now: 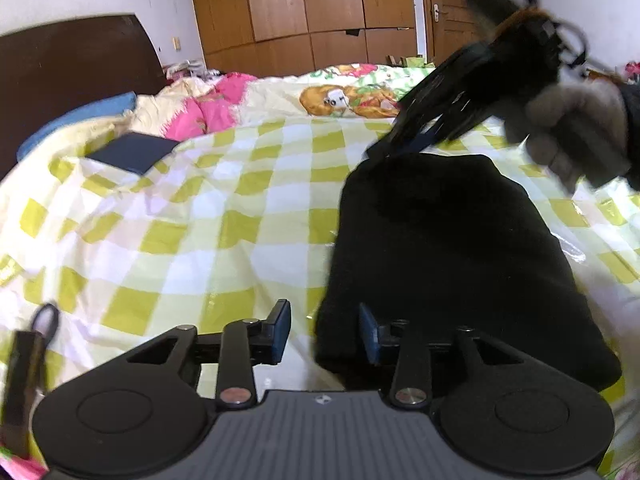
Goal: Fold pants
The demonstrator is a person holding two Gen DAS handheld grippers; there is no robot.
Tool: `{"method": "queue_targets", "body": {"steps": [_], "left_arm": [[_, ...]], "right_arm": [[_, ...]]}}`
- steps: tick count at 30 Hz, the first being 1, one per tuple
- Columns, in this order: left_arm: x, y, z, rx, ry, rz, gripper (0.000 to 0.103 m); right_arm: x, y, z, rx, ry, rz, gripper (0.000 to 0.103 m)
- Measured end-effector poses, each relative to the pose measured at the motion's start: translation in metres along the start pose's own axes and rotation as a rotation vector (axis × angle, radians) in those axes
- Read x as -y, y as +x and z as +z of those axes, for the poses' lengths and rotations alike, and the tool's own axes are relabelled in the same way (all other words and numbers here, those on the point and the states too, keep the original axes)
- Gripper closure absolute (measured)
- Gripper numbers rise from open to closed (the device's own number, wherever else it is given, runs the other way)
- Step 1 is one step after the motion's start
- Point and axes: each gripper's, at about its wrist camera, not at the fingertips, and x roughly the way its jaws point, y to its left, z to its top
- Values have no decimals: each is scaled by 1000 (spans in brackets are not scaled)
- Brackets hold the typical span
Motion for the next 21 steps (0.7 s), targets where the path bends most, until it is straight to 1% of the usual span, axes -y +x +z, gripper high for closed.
{"method": "queue_targets", "body": {"steps": [1,3,5,6,8,10,11,12,13,14,16,18,21], "left_arm": [[-1,-3,2,6,6,19,50],[-2,-8,8,30,10,44,51],[-3,-11,15,65,6,50,51],[-3,-10,18,83,0,48,51],[1,-5,27,113,-15,13,51],[10,5,33,123,-8,-8,51],[16,11,35,124,18,-4,51],[23,20,34,106,50,15,50],[28,30,33,72,72,33,50],[30,40,29,33,84,39,50],[30,56,17,-27,90,42,49],[28,57,11,-24,95,48,47],[27,40,18,6,111,52,47]], "right_arm": [[-2,-16,1,35,-2,-14,58],[-9,-41,-3,83,-15,-26,58],[-19,-57,-18,95,-31,-29,58],[-25,-59,-26,86,-50,-40,58],[-31,-53,-45,75,-84,-91,60],[-22,-37,-60,34,-15,-106,59],[-14,-29,-68,26,27,-111,60],[-8,-23,-75,20,54,-116,60],[-3,-13,-81,-2,79,-119,60],[0,-6,-86,-18,88,-123,60],[1,-2,-92,-12,89,-148,60],[-2,-19,-94,32,128,-132,60],[-3,-65,-104,125,171,-139,58]]}}
